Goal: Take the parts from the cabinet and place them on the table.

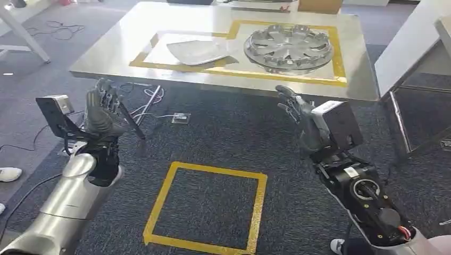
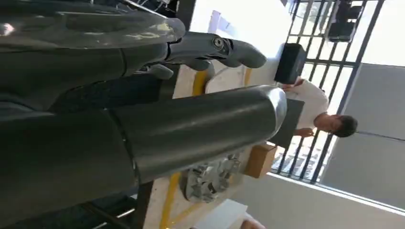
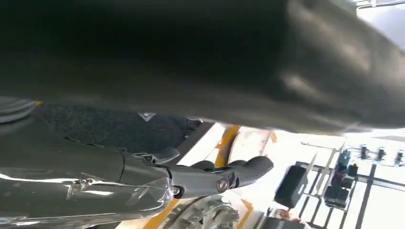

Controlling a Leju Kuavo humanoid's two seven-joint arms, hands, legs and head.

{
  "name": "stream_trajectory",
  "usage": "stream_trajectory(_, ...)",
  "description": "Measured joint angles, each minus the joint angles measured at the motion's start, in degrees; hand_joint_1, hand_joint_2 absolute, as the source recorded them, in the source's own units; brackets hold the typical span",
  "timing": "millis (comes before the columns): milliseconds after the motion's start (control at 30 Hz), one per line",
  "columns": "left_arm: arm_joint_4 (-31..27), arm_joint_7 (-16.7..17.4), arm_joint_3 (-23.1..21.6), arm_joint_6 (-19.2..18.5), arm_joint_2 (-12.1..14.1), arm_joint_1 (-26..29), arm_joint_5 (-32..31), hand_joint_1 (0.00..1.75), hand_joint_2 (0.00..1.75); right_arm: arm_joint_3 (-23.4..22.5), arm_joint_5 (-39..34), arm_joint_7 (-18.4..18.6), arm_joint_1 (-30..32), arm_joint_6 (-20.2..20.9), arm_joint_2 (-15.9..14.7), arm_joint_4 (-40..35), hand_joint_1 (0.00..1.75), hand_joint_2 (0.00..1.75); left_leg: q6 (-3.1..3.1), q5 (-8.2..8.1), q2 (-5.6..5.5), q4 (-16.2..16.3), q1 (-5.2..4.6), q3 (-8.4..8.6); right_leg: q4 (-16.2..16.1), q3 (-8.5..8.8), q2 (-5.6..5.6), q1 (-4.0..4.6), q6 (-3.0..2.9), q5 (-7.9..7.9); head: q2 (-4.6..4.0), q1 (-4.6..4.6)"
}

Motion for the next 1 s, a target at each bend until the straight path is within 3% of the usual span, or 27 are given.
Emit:
stream_trajectory(33,0.00,0.02,0.00,0.00,-0.04,0.00,0.00,0.00,0.00,0.00,0.04,-0.04,0.07,0.00,-0.09,0.00,0.00,0.00,0.40,0.63,0.34,-0.09,0.15,-0.46,0.89,-0.56,-0.09,-0.31,0.24,-1.94,0.00,-0.04)
stream_trajectory(67,0.00,0.02,0.00,0.00,-0.07,-0.03,0.02,0.00,0.00,0.02,0.04,0.07,0.07,0.00,-0.11,0.00,0.00,0.00,0.95,1.27,0.33,-0.10,0.19,-1.15,3.91,-1.52,-0.15,-0.31,0.39,-5.75,0.00,0.43)
stream_trajectory(133,0.00,0.02,0.00,0.00,-0.07,-0.04,0.00,0.00,0.00,0.04,0.05,0.04,0.04,-0.02,-0.11,0.00,0.00,0.00,1.07,2.52,0.36,-0.09,0.15,-2.60,13.31,-3.70,-0.14,-0.33,0.79,-12.62,0.02,1.48)
stream_trajectory(167,0.00,0.02,0.00,0.00,-0.07,-0.03,0.02,0.00,0.00,0.09,0.04,0.07,0.05,-0.02,-0.13,0.00,0.00,0.00,1.06,3.04,0.36,-0.06,0.13,-3.36,17.27,-4.38,-0.14,-0.33,0.96,-14.16,0.00,1.72)
stream_trajectory(200,0.00,0.02,0.00,0.00,-0.07,0.03,0.02,0.00,0.00,0.13,0.05,0.11,0.08,-0.02,-0.18,0.00,0.00,0.00,0.94,3.80,0.38,-0.02,0.13,-4.31,20.24,-4.32,-0.14,-0.33,1.05,-14.05,0.00,2.02)
stream_trajectory(233,0.00,0.02,0.00,0.00,-0.07,0.05,0.04,0.00,0.00,0.17,0.05,0.13,0.08,-0.02,-0.24,0.00,0.00,0.00,0.81,4.39,0.38,0.01,0.14,-5.12,20.27,-3.24,-0.14,-0.33,1.03,-12.45,0.02,2.22)
stream_trajectory(267,0.00,0.02,0.00,0.00,-0.07,0.05,0.17,0.00,0.00,0.22,0.05,0.13,0.07,-0.07,-0.24,0.00,0.00,0.00,0.63,4.94,0.37,0.06,0.18,-5.86,18.25,-1.12,-0.15,-0.33,0.95,-10.39,0.00,2.44)
stream_trajectory(300,0.00,0.02,0.00,0.00,-0.07,0.05,0.20,0.00,0.00,0.20,0.05,0.13,0.07,-0.13,-0.24,0.00,0.00,0.00,0.45,5.48,0.36,0.07,0.20,-6.48,14.03,2.20,-0.15,-0.32,0.74,-8.37,0.02,2.70)
stream_trajectory(333,0.00,0.02,0.00,0.02,-0.07,0.02,0.28,0.00,0.00,0.20,0.05,0.13,0.04,-0.26,-0.24,-0.02,0.00,0.00,0.21,5.99,0.34,0.09,0.18,-6.85,8.43,6.31,-0.15,-0.29,0.36,-7.72,0.00,3.03)
stream_trajectory(367,-0.02,0.00,0.00,0.13,-0.07,0.00,0.33,0.00,0.00,0.20,0.05,0.15,-0.04,-0.35,-0.24,-0.04,0.00,0.00,-0.15,6.43,0.32,0.10,0.07,-7.14,2.77,9.65,-0.15,-0.03,-0.05,-10.23,0.02,3.16)
stream_trajectory(400,-0.02,-0.02,0.00,0.28,-0.07,-0.07,0.35,0.00,0.00,0.20,0.05,0.09,-0.05,-0.44,-0.24,-0.15,0.00,0.00,-0.53,6.88,0.36,0.11,0.12,-7.18,-0.50,11.49,-0.08,0.25,-0.29,-11.06,0.00,2.96)
stream_trajectory(433,-0.02,-0.13,0.00,0.31,-0.04,-0.12,0.35,0.00,0.00,0.22,0.05,0.11,-0.01,-0.50,-0.24,-0.15,0.00,0.00,-0.90,7.57,0.37,-0.39,0.28,-7.13,0.00,10.92,-0.06,0.44,-0.49,-10.58,0.00,2.77)
stream_trajectory(500,-0.02,-0.07,-0.02,0.35,-0.02,-0.03,0.44,0.00,0.00,0.22,0.07,0.02,0.01,-0.52,-0.24,-0.13,0.00,0.00,-1.62,8.84,0.39,-1.12,0.34,-7.15,-0.25,10.44,0.02,0.62,-1.20,-9.59,0.00,3.42)
stream_trajectory(533,-0.02,-0.07,-0.02,0.39,0.11,-0.01,0.41,0.00,0.00,0.26,0.09,-0.11,-0.04,-0.52,-0.24,-0.11,0.00,0.00,-1.91,8.15,0.30,-0.78,0.26,-7.61,-1.13,10.31,-0.27,-0.35,-1.66,-8.53,0.00,3.25)
stream_trajectory(567,-0.02,-0.04,-0.02,0.50,0.18,-0.08,0.52,0.00,0.00,0.31,0.11,-0.15,-0.18,-0.50,-0.24,-0.11,0.00,0.00,-2.11,5.11,-0.12,1.18,0.20,-8.65,-1.36,9.29,-0.22,-0.23,-2.01,-7.80,0.00,2.96)
stream_trajectory(633,-0.04,0.02,-0.07,0.50,0.20,-0.01,0.59,0.00,0.00,0.37,0.15,-0.26,-0.27,-0.50,-0.24,-0.11,0.00,0.00,-2.36,-1.90,-0.18,9.80,0.29,-11.51,-1.30,7.54,-0.33,-0.23,-2.57,-6.42,0.00,1.98)
stream_trajectory(667,-0.04,0.02,-0.07,0.66,0.24,0.10,0.59,0.00,0.00,0.37,0.22,-0.28,-0.25,-0.50,-0.24,-0.11,0.00,0.00,-2.56,-4.02,-0.18,14.34,0.28,-12.71,-1.26,6.70,-0.31,-0.21,-2.60,-5.84,0.02,1.72)
stream_trajectory(700,-0.04,0.02,-0.07,0.81,0.26,0.21,0.59,0.00,0.00,0.39,0.24,-0.33,-0.20,-0.52,-0.24,-0.07,0.00,0.00,-2.72,-4.22,-0.18,17.86,0.28,-13.33,-1.20,5.82,-0.30,-0.20,-2.58,-5.22,0.00,1.41)
stream_trajectory(733,-0.04,0.04,-0.07,0.90,0.31,0.30,0.59,0.00,0.00,0.39,0.26,-0.35,-0.12,-0.52,-0.24,-0.02,0.00,0.00,-2.77,-2.60,-0.17,18.87,0.31,-12.90,-1.13,5.00,-0.31,-0.20,-2.53,-4.66,0.00,1.08)
stream_trajectory(767,-0.04,0.09,-0.07,1.00,0.31,0.30,0.59,0.00,0.00,0.39,0.33,-0.39,-0.10,-0.52,-0.24,0.00,0.00,0.00,-2.74,-0.29,-0.17,17.42,0.34,-11.25,-1.03,4.22,-0.31,-0.21,-2.42,-4.17,0.02,0.67)
stream_trajectory(800,-0.04,0.09,-0.07,1.07,0.31,0.24,0.61,0.00,0.00,0.39,0.40,-0.48,-0.08,-0.50,-0.24,0.00,0.00,0.00,-2.59,1.66,-0.17,13.67,0.34,-8.35,-0.91,3.59,-0.25,-0.22,-2.24,-3.67,0.02,0.43)
stream_trajectory(833,-0.04,0.11,-0.07,1.16,0.31,0.22,0.66,0.00,0.00,0.39,0.39,-0.50,-0.06,-0.50,-0.24,0.00,0.00,0.00,-2.38,2.38,-0.17,8.55,0.34,-4.70,-0.81,3.16,-0.21,-0.22,-2.02,-3.30,0.00,0.12)
stream_trajectory(867,-0.09,0.11,-0.07,1.20,0.31,0.15,0.68,0.00,0.00,0.39,0.42,-0.57,-0.07,-0.50,-0.24,-0.02,0.00,0.00,-2.10,1.19,-0.21,3.39,0.30,-0.98,-0.62,2.88,-0.20,-0.15,-1.71,-3.02,0.02,-0.18)
stream_trajectory(900,-0.15,0.11,-0.09,1.22,0.26,0.08,0.66,0.00,0.00,0.39,0.42,-0.66,-0.14,-0.50,-0.24,-0.02,0.00,0.00,-1.83,-0.30,-0.27,-0.74,-0.11,1.42,-0.39,2.54,-0.19,0.15,-1.44,-2.78,0.00,-0.45)
stream_trajectory(1000,-0.20,0.13,-0.09,1.33,0.26,0.18,0.68,0.00,0.00,0.42,0.46,-0.72,0.06,-0.46,-0.24,-0.02,0.00,0.00,-0.62,-0.02,-0.12,-1.13,-0.26,0.99,-0.63,2.43,-0.18,0.11,-0.37,-1.63,0.00,0.10)
